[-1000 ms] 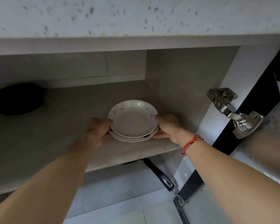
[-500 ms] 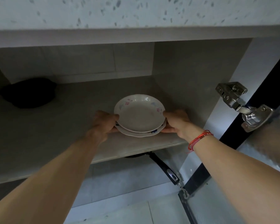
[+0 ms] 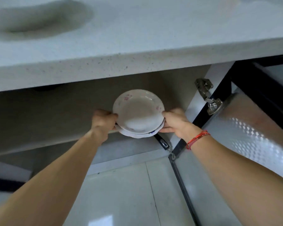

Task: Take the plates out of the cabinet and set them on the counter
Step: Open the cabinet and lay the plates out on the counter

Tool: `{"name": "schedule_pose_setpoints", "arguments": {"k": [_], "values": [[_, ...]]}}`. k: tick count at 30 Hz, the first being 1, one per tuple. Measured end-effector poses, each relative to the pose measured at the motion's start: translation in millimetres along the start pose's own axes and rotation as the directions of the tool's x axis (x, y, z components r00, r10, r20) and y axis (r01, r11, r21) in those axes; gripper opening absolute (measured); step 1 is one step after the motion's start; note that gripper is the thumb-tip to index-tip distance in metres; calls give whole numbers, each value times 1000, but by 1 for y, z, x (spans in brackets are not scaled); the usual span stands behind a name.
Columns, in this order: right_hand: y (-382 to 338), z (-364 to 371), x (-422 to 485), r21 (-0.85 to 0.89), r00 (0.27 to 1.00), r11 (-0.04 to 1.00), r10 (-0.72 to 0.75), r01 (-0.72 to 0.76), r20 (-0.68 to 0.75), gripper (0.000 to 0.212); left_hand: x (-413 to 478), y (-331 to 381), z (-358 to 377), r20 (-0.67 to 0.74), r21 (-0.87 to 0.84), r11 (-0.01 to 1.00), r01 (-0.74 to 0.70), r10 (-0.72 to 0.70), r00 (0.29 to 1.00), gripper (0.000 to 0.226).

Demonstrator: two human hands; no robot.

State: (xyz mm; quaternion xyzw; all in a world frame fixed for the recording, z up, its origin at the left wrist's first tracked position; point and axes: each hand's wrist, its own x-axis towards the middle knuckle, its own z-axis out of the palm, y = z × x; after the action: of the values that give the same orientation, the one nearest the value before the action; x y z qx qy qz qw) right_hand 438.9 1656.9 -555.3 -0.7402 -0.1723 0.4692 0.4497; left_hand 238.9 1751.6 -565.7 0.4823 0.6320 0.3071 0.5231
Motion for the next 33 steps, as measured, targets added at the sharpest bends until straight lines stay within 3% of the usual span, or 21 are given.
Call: {"name": "schedule_pose_setpoints", "arguments": {"k": [4,18,26,33], "values": [[-1,-12,-50,-15,997,997,73,-73,11,12,-47,6,-22,42,14,996,84,-85,996,22],[-44,-48,-231,-49,969,968,247,-246,26,20,-208,78,-105,126,151,966,209,-228,965,16],[-107,-69,-325,-80,972,970,232,-229,34,18,-282,154,-151,183,132,973,188,-210,960,22],[-162,-79,-377,-145,989,982,130,-119,65,19,-327,207,-184,182,59,986,154,-162,970,24]]}}
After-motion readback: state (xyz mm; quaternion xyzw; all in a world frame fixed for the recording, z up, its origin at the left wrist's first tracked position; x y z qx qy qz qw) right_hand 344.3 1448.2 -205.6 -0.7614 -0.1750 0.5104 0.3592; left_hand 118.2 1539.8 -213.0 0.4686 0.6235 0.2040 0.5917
